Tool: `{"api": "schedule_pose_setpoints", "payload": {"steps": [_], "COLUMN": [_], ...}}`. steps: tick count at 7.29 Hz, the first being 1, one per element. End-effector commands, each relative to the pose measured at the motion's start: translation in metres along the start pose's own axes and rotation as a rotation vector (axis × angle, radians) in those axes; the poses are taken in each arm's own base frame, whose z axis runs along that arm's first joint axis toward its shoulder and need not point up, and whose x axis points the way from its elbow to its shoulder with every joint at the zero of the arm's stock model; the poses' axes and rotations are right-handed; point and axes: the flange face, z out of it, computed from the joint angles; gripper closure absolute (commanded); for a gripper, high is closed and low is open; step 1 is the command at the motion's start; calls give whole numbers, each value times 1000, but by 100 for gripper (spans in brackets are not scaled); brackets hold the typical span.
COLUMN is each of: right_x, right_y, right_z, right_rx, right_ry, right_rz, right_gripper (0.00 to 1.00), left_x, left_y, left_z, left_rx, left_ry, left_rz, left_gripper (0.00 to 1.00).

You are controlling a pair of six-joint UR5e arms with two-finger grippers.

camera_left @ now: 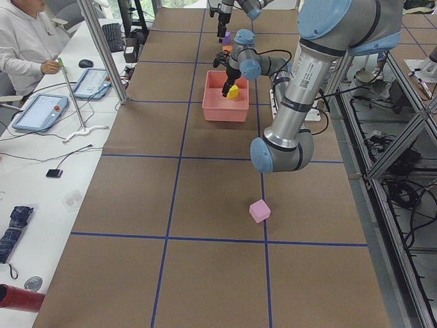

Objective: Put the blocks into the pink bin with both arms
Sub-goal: 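Release the yellow cube into the bin while the right gripper reaches the orange cube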

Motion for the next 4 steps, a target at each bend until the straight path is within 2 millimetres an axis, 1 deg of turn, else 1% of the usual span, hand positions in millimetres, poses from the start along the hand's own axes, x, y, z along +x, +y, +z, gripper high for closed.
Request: {"api": "schedule_pose_setpoints", "payload": {"steps": [1,3,4], "right_x": [-13,-2,5], "right_y": [40,49,54], "right_z": [21,23,29], "right_rx": [16,1,-8], "right_ry": [20,43,61], "right_rz": [-28,-36,-43], "right_gripper": [0,0,0], "left_x": [-1,0,-1], "left_y": [0,1,1], "left_z": [1,4,4], "left_rx": [-2,-5,-4], "left_ry": [-3,-6,-7], "left_rz": [0,-1,-2], "left_gripper": [0,0,0]}}
